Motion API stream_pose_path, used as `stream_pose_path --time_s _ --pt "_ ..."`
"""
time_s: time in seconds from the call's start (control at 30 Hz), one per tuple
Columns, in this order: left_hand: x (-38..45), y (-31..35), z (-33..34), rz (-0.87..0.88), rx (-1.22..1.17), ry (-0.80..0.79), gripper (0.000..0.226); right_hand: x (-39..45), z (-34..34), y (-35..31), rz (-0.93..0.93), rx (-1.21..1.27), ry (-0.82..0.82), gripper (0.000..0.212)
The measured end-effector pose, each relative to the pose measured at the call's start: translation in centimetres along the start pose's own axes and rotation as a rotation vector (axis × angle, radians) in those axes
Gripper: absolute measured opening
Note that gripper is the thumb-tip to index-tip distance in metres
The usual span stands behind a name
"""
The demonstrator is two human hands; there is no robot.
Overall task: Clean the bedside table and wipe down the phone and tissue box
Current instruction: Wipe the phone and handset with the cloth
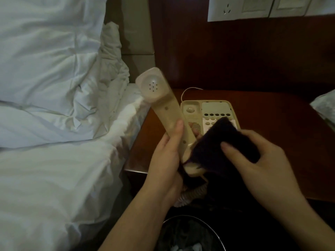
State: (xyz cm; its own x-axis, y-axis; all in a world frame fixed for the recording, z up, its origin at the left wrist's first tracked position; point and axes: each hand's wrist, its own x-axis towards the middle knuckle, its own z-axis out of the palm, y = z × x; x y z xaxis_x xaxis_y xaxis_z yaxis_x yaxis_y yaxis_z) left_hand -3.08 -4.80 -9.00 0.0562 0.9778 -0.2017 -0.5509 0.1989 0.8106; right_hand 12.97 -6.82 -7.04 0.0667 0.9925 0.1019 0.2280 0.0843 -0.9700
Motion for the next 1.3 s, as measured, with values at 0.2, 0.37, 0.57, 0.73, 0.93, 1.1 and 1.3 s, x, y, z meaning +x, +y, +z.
stream_pose_path --time_s 0.2,0.37,0.57,0.73,0.93,1.1,1.3 --pt "0.5 0.5 -0.3 0.034 -0.047 -0.052 0.049 -0.6 -0.6 -1.5 0.005 0.227 -0.164 0.028" --pt "0.0 -0.3 0.1 -0.045 -0.001 -0.14 0.067 -1.4 1.9 -0.7 0.034 0.185 -0.271 0.035" --pt "0.0 -0.6 0.3 -0.024 0.048 -0.085 0.064 -0.9 2.2 -0.3 0.206 0.388 -0.316 0.024" --pt "0.0 -0.7 0.2 -0.01 0.014 -0.037 0.069 -0.7 2.1 -0.3 0.186 0.323 -0.404 0.035" --pt "-0.4 -0.9 0.6 0.011 0.092 -0.078 0.056 -0.7 2.0 0.1 0.222 0.435 -0.307 0.022" --pt "-0.1 -0.5 0.2 0.014 0.086 -0.031 0.061 -0.8 2.3 0.3 0.198 0.354 -0.342 0.026" --pt "0.0 0.3 0.3 0.136 0.165 -0.046 0.037 0.7 1.2 -0.2 0.158 0.213 -0.077 0.024"
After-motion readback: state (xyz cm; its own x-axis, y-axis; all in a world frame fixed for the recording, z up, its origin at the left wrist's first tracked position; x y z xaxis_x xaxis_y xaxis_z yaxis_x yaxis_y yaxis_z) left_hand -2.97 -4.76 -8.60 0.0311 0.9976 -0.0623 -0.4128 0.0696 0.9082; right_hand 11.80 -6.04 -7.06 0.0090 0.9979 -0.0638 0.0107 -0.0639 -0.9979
